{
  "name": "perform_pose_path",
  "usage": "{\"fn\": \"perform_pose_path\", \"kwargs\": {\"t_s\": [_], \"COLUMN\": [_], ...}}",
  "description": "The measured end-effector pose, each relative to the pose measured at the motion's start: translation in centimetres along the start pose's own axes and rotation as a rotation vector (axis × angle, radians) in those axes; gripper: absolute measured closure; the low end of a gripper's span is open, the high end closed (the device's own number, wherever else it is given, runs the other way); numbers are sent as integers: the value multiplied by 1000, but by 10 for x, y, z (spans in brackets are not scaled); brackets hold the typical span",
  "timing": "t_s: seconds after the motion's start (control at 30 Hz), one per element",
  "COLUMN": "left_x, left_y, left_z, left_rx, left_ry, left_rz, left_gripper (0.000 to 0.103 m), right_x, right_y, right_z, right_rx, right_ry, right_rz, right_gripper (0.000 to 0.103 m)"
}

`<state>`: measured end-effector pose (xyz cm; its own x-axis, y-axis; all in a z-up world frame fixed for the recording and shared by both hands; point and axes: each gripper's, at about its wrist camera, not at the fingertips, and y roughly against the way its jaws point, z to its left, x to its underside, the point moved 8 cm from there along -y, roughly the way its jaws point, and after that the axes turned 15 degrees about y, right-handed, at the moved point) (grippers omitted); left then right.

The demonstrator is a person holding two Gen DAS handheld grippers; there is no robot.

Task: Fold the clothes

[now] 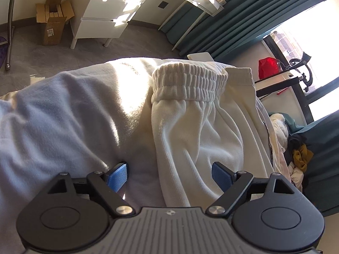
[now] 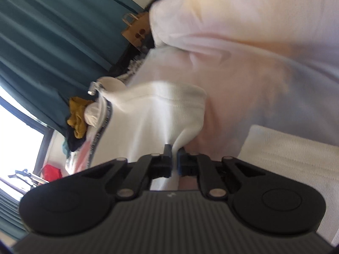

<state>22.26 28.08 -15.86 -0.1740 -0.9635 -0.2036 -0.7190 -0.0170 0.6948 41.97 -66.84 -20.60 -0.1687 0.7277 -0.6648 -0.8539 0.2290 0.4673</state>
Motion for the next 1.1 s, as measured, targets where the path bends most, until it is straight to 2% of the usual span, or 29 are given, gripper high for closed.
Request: {"fn": "perform_pose_path", "kwargs": {"t_s": [0.03,0.13,0.2,0.27,0.33,0.43,0.53,0.63,0.73,0.8,0.87,0.97,1.03,1.1], "left_x": [-1,-5,-7,-8,-9,-13,-18,-21,-24,-26,-28,-31,-33,-35], "left_y": [0,2,3,3,2,0,-4,-8,-14,-21,-32,-47,-55,-62], "left_z": [0,0,2,3,4,6,7,7,4,3,3,4,7,9], "left_rx": [13,44,54,65,71,86,103,119,150,156,148,145,142,137], "left_ry": [10,41,56,61,68,85,101,126,137,154,154,161,180,192], "left_rz": [3,14,21,29,40,54,69,85,115,137,171,195,199,204], "left_gripper": [17,19,22,22,22,22,22,23,31,41,46,55,67,78], "right_x": [-5,-10,-7,4,14,15,20,26,32,38,45,60,68,69], "right_y": [8,35,48,46,45,71,107,152,195,216,230,237,242,240], "right_z": [4,2,-13,-27,-36,-42,-45,-60,-90,-112,-129,-144,-151,-152], "right_rx": [-14,-9,34,65,49,40,46,53,87,124,125,123,155,123], "right_ry": [21,48,34,39,34,43,132,164,116,57,-16,-85,-119,-113], "right_rz": [-30,-37,-24,46,131,135,181,214,234,255,279,326,359,351], "right_gripper": [97,98,98,97,96,93,93,93,87,75,73,68,67,61]}}
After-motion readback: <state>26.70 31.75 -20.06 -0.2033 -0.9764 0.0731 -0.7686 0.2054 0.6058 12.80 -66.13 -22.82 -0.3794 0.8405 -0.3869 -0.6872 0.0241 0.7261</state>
